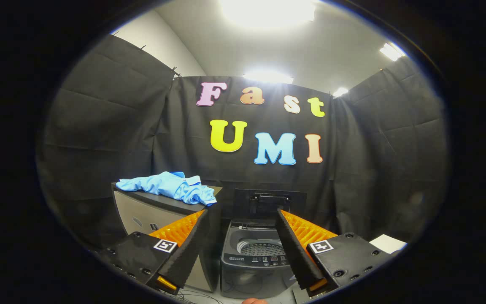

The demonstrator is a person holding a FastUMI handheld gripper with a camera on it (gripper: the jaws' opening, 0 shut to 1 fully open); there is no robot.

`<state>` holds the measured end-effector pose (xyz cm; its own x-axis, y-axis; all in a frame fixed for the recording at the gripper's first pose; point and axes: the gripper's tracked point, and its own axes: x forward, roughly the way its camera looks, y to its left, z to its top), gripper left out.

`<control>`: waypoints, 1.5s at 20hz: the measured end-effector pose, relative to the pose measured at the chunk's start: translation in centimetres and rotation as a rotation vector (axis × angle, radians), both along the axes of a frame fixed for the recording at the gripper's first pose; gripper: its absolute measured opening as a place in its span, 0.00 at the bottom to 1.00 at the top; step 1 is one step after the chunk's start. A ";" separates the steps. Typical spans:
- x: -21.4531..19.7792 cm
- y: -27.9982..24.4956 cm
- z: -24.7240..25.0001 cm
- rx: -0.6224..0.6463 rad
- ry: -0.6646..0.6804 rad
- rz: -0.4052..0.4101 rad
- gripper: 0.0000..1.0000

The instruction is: Put the clothes into the washing machine and then close the washing machine lid.

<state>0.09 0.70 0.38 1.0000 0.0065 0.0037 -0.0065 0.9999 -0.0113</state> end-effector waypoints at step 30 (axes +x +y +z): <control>14.3 11.6 13.8 0.021 0.099 0.300 0.98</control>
<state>14.40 12.26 14.19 0.9490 0.3021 -0.0901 -0.3011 0.9533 0.0247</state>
